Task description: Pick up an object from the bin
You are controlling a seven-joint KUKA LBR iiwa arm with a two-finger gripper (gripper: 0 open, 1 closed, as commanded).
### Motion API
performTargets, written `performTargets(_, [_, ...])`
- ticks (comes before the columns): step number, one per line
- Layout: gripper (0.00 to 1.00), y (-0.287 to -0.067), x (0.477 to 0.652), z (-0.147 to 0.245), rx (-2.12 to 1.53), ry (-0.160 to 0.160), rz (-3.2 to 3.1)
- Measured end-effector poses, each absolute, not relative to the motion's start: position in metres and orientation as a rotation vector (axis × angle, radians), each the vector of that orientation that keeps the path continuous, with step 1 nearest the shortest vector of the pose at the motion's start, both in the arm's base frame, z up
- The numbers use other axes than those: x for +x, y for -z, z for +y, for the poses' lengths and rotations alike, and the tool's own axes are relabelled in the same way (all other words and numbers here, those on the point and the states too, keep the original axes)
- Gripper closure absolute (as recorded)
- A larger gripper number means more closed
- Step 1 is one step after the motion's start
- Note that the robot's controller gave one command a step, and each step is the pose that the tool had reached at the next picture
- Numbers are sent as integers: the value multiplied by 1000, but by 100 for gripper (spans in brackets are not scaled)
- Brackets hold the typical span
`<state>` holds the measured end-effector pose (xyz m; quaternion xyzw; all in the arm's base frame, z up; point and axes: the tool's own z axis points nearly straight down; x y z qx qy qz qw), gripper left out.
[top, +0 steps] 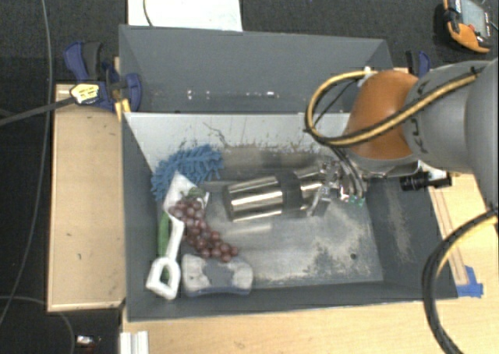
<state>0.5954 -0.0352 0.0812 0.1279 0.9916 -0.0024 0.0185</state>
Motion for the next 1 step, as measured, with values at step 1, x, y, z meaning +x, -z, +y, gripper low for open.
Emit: performTargets(1, [100,-111,593,-35,395,9,3087])
